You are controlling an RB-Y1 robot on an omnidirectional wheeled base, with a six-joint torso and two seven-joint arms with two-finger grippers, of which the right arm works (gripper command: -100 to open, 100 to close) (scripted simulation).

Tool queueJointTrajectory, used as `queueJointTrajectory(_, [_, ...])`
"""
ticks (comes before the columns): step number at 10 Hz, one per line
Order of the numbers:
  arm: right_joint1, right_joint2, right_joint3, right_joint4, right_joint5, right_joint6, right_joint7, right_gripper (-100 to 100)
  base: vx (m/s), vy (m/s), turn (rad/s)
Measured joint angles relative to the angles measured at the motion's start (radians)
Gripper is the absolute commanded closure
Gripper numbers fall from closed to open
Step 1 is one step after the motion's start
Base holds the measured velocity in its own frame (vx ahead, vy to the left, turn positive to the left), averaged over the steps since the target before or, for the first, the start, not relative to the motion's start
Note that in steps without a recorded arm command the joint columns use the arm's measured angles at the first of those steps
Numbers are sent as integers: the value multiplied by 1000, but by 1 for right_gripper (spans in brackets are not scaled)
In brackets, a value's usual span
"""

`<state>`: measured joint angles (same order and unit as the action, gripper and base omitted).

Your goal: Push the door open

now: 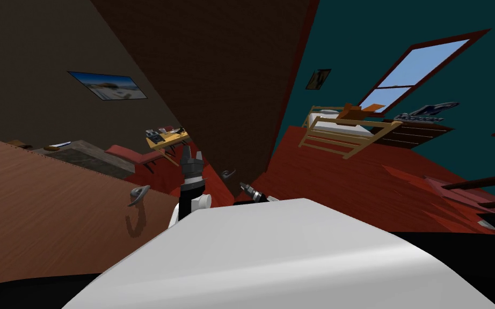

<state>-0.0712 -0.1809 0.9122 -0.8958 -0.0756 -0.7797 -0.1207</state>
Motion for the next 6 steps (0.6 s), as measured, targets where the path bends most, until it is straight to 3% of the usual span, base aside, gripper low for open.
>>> queueJointTrajectory(4, [0, -1, 0, 0, 0, 0, 0, 100, -9, -12, 0])
queueJointTrajectory(5, [1, -1, 0, 0, 0, 0, 0, -100, -36, 71, -84])
queueJointTrajectory(6, [2, 4, -15, -1, -2, 6, 5, -100, -67, 140, -148])
